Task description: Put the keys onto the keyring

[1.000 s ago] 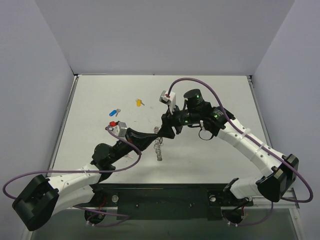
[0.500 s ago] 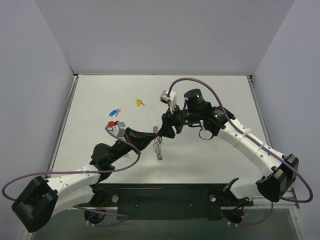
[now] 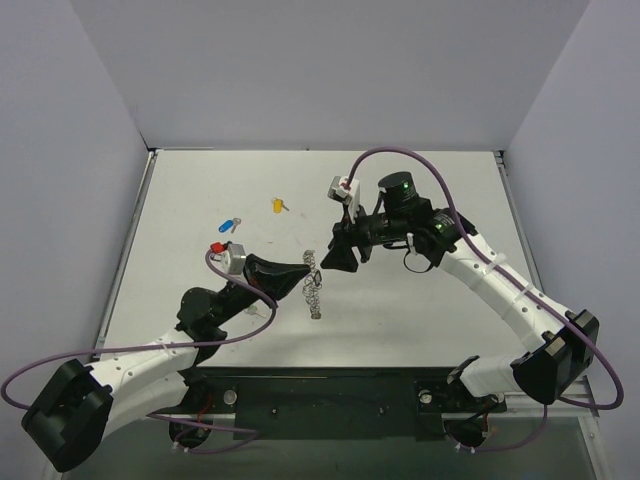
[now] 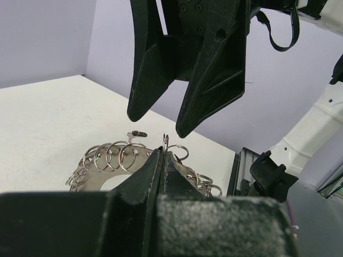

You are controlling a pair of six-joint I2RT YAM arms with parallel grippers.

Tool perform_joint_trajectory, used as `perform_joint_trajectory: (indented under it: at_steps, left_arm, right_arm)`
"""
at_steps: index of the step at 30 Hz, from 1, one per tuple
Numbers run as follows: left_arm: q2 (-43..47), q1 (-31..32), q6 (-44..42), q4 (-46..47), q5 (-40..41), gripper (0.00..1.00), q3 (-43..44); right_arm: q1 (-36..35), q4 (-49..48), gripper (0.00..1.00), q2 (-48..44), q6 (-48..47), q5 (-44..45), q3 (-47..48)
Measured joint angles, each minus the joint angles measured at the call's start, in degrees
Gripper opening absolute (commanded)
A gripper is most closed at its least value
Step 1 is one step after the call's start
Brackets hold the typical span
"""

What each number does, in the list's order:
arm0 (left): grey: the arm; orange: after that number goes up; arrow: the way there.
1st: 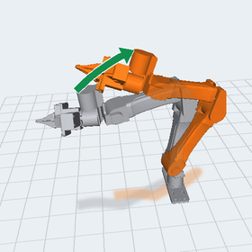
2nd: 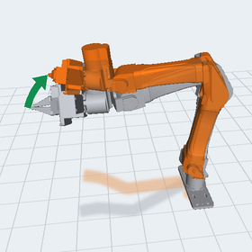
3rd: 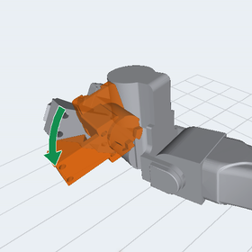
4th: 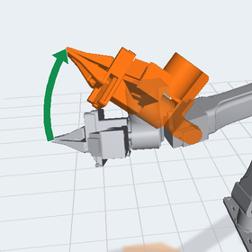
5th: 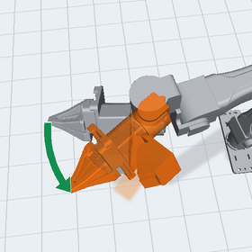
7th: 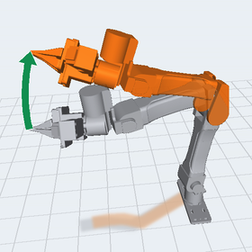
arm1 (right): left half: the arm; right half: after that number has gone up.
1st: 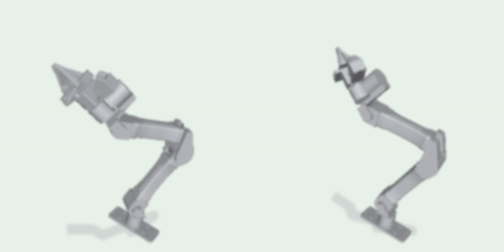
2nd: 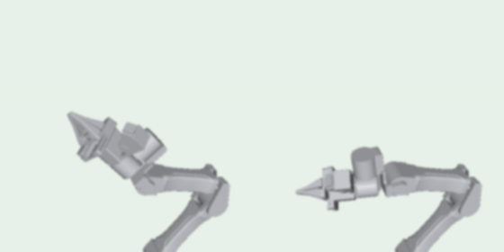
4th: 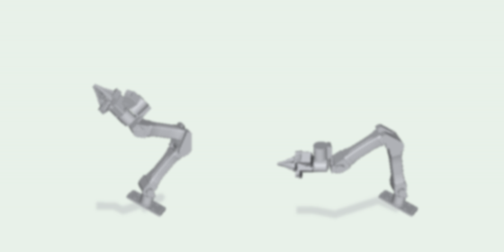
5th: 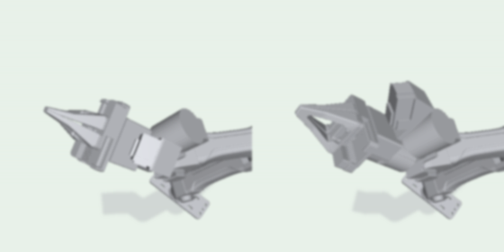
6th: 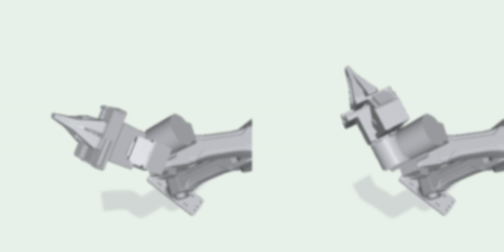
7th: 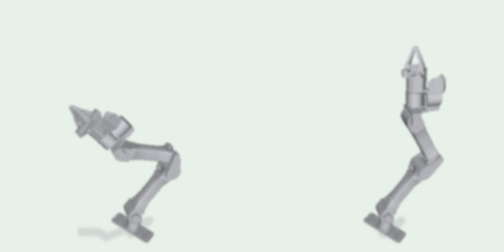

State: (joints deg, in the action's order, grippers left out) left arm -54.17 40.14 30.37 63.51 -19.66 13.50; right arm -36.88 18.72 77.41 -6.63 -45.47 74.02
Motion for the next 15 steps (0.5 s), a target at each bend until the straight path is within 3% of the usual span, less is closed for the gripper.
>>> perform_joint_trajectory:
  at_steps: [15]
  left_arm:
    - [0.7,-1.7,0.3,1.1,-4.4,0.00,-0.6]
  right_arm:
    - [0.8,2.4,0.50,0.0,-5.8,-3.7,0.0]
